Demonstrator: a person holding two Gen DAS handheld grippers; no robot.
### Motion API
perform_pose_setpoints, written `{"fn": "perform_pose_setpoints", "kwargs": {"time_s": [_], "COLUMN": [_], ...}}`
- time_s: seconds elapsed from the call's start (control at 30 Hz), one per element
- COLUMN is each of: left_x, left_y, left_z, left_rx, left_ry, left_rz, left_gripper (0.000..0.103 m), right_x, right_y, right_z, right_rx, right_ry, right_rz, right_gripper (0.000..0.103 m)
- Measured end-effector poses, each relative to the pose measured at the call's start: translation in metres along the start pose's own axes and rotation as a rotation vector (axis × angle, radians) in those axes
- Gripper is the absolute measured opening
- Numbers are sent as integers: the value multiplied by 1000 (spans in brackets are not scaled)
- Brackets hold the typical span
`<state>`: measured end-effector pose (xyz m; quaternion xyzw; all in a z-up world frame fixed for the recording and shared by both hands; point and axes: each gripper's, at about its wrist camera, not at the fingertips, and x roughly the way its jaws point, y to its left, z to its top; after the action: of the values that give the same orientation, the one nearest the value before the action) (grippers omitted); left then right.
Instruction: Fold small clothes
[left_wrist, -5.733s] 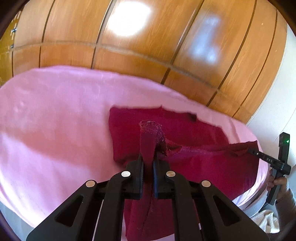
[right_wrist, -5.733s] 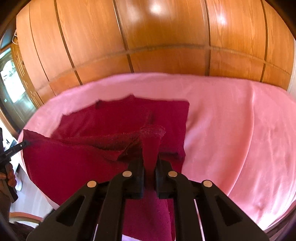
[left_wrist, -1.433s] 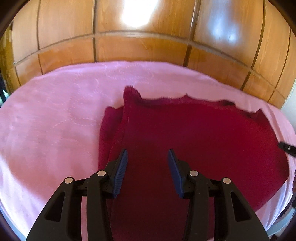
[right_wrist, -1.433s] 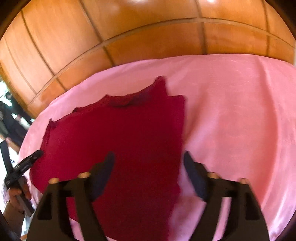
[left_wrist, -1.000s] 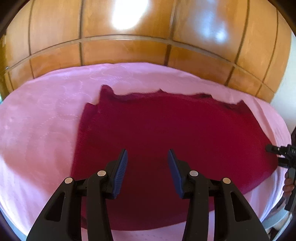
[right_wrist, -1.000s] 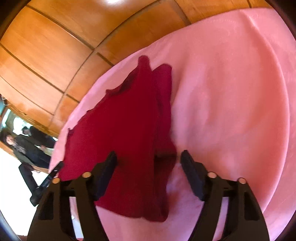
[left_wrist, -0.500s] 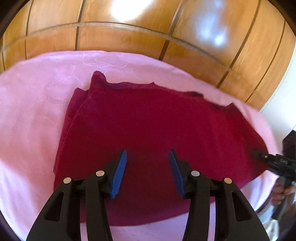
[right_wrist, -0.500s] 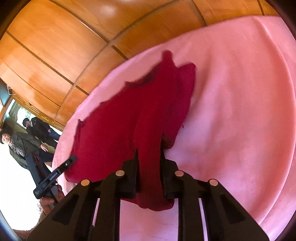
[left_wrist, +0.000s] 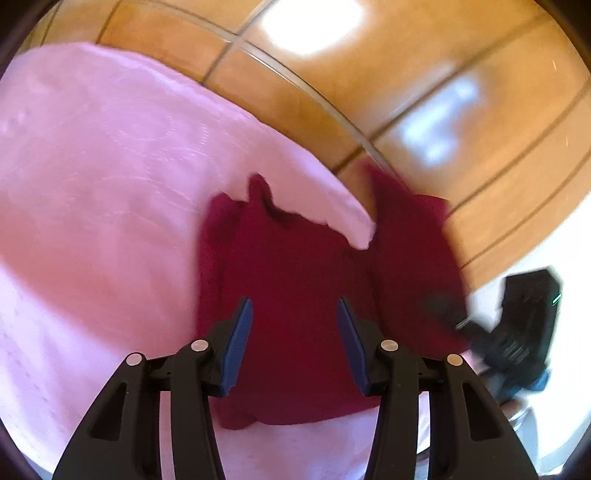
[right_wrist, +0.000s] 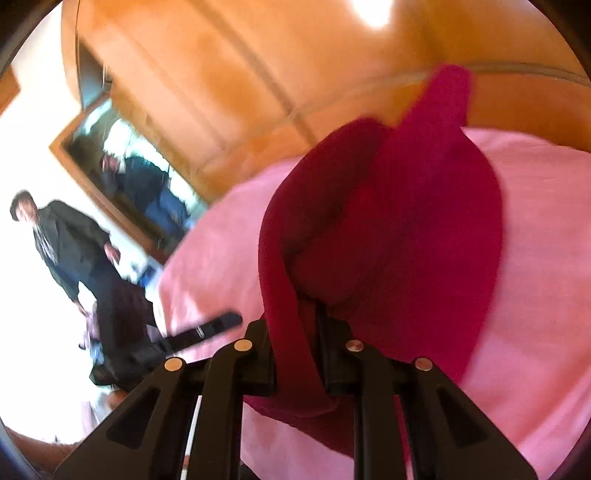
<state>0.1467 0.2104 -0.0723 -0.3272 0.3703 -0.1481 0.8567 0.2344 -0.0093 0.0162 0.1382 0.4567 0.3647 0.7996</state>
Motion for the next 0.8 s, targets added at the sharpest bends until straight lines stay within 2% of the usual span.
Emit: {"fn": "perform_pose_setpoints", "kwargs": {"time_s": [0.13, 0.23, 0.27, 0.33, 0.37, 0.4, 0.53, 0.57, 0.63, 0.7, 0.77, 0.8], "left_x": [-11, -9, -7, -2, 1, 4, 18, 21, 34, 44, 50, 54], "left_y": [16, 19, 18, 14, 10, 5, -7, -9, -11, -13, -14, -15], "left_z": [12, 19, 20, 22, 25, 28, 37, 37, 40, 39, 39, 37], "left_rx": [-55, -76, -77, -78, -75, -67, -32, -22, -12, -11, -9, 4], "left_ry": [-16, -3, 7, 30, 30, 36, 84, 100, 137, 182, 194, 205], "left_rz": [-33, -57, -66, -79, -78, -84, -78, -67, 7, 8, 29, 49], "left_gripper": [46, 46, 46, 53, 56, 56, 56, 56, 56, 56, 55, 34], "right_x": [63, 85, 89, 86, 82, 72, 45, 34, 21, 7, 2, 5], "right_y": [20, 31, 36, 41, 44, 45, 44, 39, 28, 13, 3, -4], "right_z": [-7, -11, -12, -12, -14, -21, -37, -43, -46, -46, -43, -39], "right_rx": [-68, -124, -160, -196, -211, -226, -231, -223, -201, -182, -172, -163], "right_ry": [107, 145, 145, 125, 116, 111, 97, 85, 57, 15, -5, -8], "right_rz": [-26, -55, -61, -10, 19, 42, 82, 72, 44, -24, -62, -70], "right_gripper": [15, 16, 22, 42, 56, 60, 60, 61, 62, 62, 63, 63]}}
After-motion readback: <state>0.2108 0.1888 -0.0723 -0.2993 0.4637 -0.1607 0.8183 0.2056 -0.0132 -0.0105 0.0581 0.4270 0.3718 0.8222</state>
